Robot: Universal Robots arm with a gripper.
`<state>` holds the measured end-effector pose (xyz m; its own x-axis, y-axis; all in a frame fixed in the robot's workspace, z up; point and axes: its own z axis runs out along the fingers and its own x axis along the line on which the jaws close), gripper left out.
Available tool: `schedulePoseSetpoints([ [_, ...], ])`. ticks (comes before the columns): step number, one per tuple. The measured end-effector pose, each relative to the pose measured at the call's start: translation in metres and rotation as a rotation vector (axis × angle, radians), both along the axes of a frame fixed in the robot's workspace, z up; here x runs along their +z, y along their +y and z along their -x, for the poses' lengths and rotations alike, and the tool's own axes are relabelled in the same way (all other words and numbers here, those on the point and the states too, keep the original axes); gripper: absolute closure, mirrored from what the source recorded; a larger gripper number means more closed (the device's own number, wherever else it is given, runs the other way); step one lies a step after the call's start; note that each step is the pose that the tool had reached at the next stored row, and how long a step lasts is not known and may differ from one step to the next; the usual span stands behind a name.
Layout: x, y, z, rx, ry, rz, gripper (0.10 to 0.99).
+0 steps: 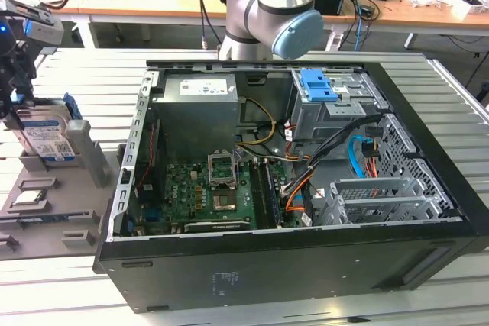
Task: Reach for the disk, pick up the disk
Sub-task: 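Pick up the disk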
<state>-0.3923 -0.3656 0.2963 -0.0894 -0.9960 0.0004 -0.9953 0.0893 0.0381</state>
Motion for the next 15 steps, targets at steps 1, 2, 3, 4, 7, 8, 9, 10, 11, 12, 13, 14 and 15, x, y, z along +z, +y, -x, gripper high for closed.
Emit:
schedulePoseSetpoints([
  [1,-0.0006,0.0000,0.0000,0.000,0.0001,0.000,0.541],
  [2,-0.0013,0.0000,0.0000,0.000,0.0000,0.000,0.541],
  [3,-0.0023,0.0000,0.0000,0.000,0.0000,0.000,0.541],
  [4,-0.0029,0.0000,0.0000,0.000,0.0001,0.000,0.541],
  [7,-0.0054,0.0000,0.0000,0.000,0.0001,0.000,0.541],
  [8,-0.0054,0.0000,0.0000,0.000,0.0003,0.000,0.541],
  [9,-0.0055,0.0000,0.0000,0.000,0.0003,0.000,0.541],
  [10,-0.0056,0.0000,0.0000,0.000,0.0002,0.000,0.541],
  [11,-0.0057,0.0000,0.0000,0.000,0.0000,0.000,0.541],
  [12,-0.0057,0.0000,0.0000,0.000,0.0001,0.000,0.541],
  [13,-0.0057,0.0000,0.0000,0.000,0.0001,0.000,0.541],
  [14,-0.0057,0.0000,0.0000,0.000,0.0000,0.000,0.557],
  [15,-0.0058,0.0000,0.0000,0.000,0.0001,0.000,0.557],
])
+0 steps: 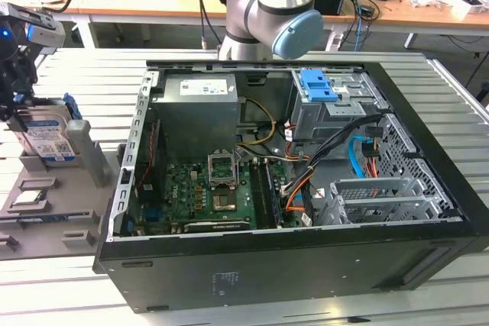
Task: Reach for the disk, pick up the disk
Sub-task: 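Pick up the disk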
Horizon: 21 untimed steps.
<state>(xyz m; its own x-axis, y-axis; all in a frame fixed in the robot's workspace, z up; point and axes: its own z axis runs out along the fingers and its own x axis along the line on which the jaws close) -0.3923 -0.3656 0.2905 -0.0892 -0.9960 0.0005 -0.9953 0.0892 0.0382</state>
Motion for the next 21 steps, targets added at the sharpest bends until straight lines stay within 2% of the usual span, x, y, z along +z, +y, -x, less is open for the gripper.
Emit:
schedulePoseSetpoints([
  [2,-0.0001,0.0000,0.0000,0.000,0.0000,0.000,0.686],
  [3,-0.0001,0.0000,0.0000,0.000,0.0000,0.000,0.710],
  [21,-0.0007,0.0000,0.0000,0.000,0.0000,0.000,0.714],
])
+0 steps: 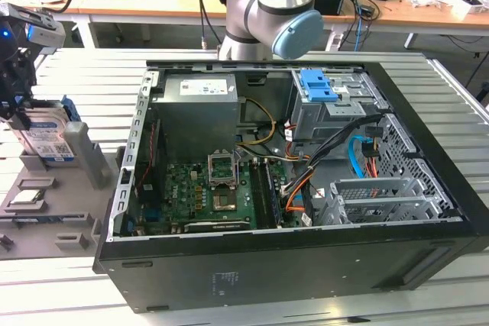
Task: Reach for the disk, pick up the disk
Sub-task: 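Pick up the disk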
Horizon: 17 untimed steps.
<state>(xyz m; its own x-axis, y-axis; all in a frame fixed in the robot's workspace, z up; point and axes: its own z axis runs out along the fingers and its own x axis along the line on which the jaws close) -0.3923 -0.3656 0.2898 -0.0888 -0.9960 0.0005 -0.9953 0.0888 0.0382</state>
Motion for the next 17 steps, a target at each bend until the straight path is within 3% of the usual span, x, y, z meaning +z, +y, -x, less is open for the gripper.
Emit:
schedulePoseSetpoints([
  [9,0.0001,0.0000,0.0000,0.000,-0.0004,0.000,0.714],
  [17,0.0102,0.0000,0.0000,0.000,-0.0001,0.000,0.714],
])
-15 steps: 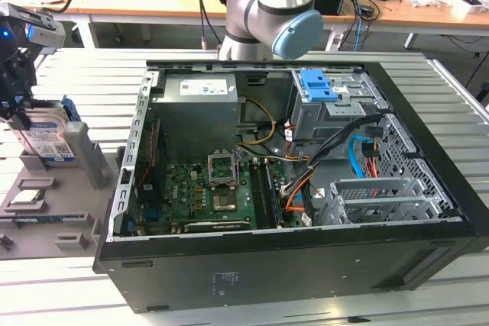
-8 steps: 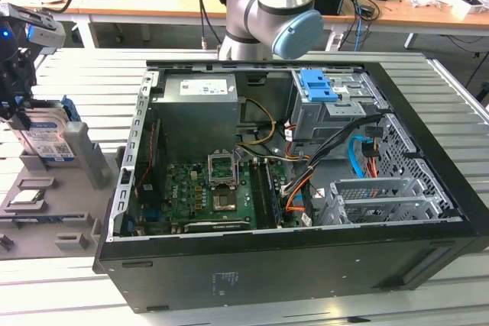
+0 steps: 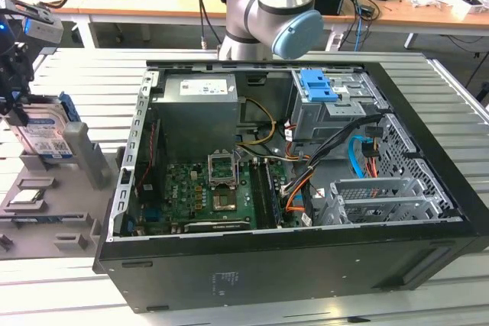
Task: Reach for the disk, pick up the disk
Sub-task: 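Pick up the disk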
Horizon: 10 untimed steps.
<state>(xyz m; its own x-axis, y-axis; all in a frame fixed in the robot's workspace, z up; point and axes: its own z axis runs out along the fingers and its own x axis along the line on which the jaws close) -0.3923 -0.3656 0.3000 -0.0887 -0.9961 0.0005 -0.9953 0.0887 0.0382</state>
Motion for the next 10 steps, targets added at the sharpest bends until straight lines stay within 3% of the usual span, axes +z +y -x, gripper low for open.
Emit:
schedulePoseSetpoints([
  [10,0.0167,0.0000,0.0000,0.000,0.0000,0.000,0.714],
])
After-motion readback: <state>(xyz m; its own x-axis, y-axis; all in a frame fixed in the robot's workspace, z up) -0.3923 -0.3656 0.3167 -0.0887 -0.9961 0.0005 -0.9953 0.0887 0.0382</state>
